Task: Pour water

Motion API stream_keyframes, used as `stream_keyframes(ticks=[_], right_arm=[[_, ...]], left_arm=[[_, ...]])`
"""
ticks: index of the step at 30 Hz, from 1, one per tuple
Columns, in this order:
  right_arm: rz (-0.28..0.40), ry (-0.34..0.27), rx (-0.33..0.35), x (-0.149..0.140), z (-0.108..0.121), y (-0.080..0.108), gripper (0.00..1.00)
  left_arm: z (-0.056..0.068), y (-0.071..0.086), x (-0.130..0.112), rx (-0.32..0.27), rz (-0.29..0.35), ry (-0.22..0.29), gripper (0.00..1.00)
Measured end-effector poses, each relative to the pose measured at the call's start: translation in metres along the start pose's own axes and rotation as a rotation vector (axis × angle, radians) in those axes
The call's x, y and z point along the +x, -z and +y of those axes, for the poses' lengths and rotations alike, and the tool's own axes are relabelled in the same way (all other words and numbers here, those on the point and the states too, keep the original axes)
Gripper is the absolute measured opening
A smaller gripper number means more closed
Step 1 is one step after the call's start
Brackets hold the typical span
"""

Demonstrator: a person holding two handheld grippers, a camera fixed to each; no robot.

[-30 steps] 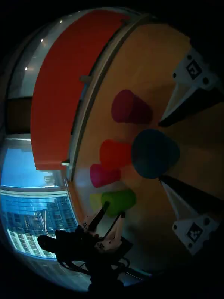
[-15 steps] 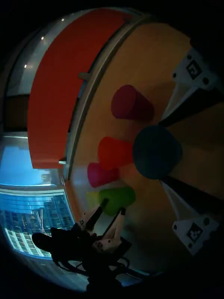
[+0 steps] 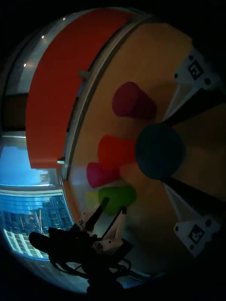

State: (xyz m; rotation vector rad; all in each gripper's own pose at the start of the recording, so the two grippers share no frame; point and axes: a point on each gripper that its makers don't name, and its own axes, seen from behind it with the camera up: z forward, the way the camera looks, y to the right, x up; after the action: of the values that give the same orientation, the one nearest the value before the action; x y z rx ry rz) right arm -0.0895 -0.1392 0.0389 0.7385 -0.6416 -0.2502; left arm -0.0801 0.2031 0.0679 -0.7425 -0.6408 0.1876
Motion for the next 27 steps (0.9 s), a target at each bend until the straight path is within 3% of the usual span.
stream_keyframes(ticks=[10, 27], right_arm=[[-0.002, 0.005, -0.002, 0.0000, 0.0016, -0.0034, 0.90], [0.009, 0.006, 0.002, 0.0008, 0.0003, -0.0031, 0.87]], left_arm=[[-0.0014, -0.0021, -0.0002, 0.007, 0.000, 0.018, 0.84], [-0.0004, -0.0006, 0.0053, -0.005, 0.033, 0.042, 0.82]])
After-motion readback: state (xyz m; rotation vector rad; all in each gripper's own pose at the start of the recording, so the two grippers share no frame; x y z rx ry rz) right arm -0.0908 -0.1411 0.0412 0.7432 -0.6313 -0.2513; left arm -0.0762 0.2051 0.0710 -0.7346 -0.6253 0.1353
